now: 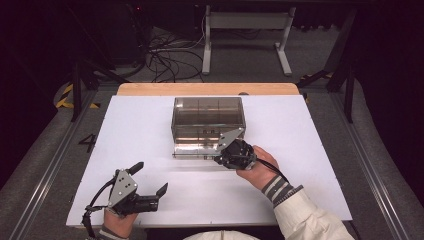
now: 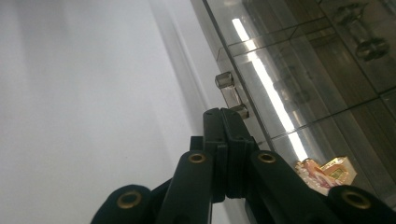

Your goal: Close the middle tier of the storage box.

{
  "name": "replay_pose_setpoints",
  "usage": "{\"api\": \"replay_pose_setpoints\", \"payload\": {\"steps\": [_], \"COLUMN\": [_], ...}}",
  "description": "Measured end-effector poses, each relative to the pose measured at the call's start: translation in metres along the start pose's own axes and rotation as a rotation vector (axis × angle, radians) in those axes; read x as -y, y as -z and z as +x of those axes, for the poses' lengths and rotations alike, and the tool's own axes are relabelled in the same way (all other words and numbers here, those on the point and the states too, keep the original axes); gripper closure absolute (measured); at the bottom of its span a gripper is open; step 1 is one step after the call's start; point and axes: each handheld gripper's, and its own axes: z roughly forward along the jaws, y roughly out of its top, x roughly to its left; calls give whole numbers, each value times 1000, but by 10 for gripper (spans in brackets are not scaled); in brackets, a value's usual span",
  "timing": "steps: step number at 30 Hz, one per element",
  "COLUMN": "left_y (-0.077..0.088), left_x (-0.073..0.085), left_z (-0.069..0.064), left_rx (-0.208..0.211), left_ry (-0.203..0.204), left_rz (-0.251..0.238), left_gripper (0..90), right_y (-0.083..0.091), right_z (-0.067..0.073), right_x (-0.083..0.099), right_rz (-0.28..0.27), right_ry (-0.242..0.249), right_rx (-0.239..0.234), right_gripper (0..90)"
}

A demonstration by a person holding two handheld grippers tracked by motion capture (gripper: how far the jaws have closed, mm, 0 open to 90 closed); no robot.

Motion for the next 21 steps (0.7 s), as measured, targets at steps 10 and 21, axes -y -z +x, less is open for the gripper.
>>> {"api": "replay_pose_setpoints", "payload": {"steps": [10,21], "left_y": [0,0], "left_x": [0,0], "left_z": [0,0], "left_rx": [-1,0], "left_ry": [2,6], "left_rz": [-1,-1], "left_gripper": [29,28], "right_y": [-15,-27], "right_z": [-1,-7], "right_x": [2,4], "right_rz": [66,107], "right_ry": [-7,-35], "right_rx": [7,24], "right_gripper": [900,900]}}
